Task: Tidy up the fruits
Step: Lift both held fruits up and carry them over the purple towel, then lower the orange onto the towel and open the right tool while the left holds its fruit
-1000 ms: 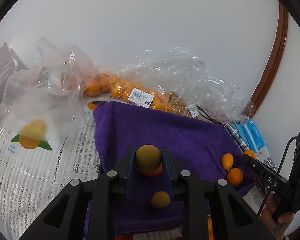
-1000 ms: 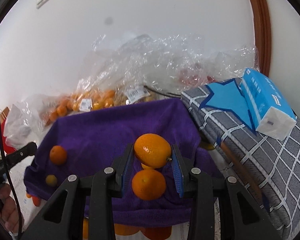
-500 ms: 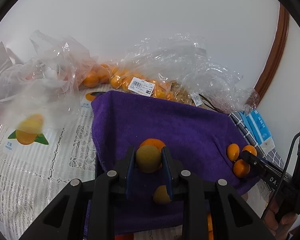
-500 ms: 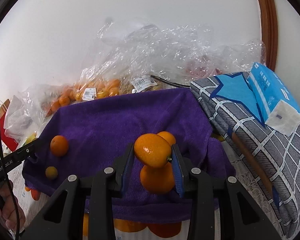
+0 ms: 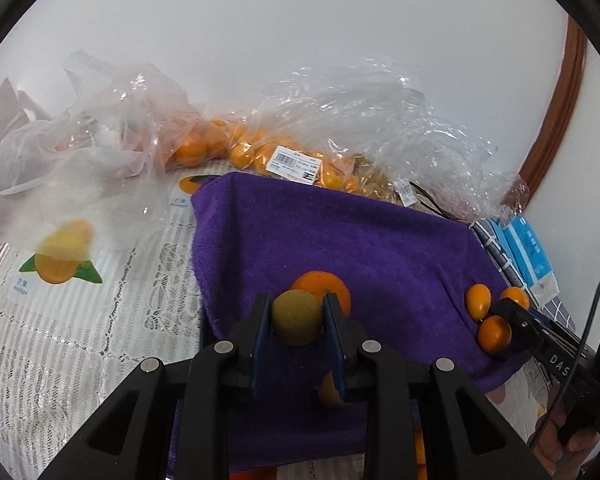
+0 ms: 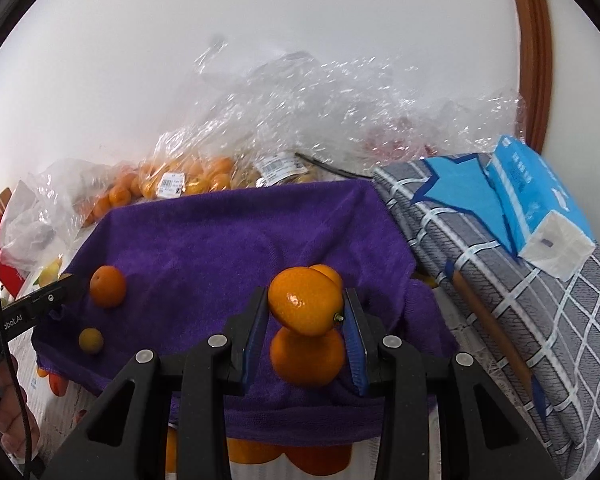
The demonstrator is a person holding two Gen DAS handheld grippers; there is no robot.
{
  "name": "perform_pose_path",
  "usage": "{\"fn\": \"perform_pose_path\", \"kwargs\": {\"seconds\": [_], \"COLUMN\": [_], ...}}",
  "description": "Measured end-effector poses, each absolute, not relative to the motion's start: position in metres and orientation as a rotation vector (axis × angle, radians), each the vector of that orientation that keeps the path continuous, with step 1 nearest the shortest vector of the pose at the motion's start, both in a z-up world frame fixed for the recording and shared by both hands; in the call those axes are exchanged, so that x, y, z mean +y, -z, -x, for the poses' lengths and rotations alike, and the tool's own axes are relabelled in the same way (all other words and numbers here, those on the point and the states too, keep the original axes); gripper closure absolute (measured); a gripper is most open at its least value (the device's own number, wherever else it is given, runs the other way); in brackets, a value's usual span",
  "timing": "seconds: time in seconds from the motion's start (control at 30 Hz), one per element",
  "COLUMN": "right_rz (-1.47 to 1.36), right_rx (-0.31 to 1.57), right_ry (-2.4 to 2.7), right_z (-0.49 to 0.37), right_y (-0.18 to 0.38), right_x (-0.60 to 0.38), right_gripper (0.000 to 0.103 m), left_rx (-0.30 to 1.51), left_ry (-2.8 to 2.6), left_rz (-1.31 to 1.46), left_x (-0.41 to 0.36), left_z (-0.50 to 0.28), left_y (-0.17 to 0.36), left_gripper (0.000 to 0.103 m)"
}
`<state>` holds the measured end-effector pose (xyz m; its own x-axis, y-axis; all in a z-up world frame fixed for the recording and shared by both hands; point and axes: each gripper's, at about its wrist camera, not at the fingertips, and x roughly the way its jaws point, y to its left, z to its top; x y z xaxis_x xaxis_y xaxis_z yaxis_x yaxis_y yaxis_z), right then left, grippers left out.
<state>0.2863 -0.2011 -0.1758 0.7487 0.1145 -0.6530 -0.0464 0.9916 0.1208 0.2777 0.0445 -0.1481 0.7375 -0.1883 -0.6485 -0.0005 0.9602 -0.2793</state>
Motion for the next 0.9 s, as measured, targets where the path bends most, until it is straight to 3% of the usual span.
{"fn": "perform_pose_path", "kwargs": {"seconds": [0.9], "right_rz": [-0.14], "right_rx": [0.769], "right_ry": [-0.007], "right_z": [-0.296], "right_y": [0.187], "right_x": [-0.219], "right_gripper": [0.067], "left_rx": [0.767], "left_ry": [0.072], "left_rz": [0.253], "left_x": [0.043], "left_z": [-0.281], "left_y": [0.153], "left_gripper": [0.078]}}
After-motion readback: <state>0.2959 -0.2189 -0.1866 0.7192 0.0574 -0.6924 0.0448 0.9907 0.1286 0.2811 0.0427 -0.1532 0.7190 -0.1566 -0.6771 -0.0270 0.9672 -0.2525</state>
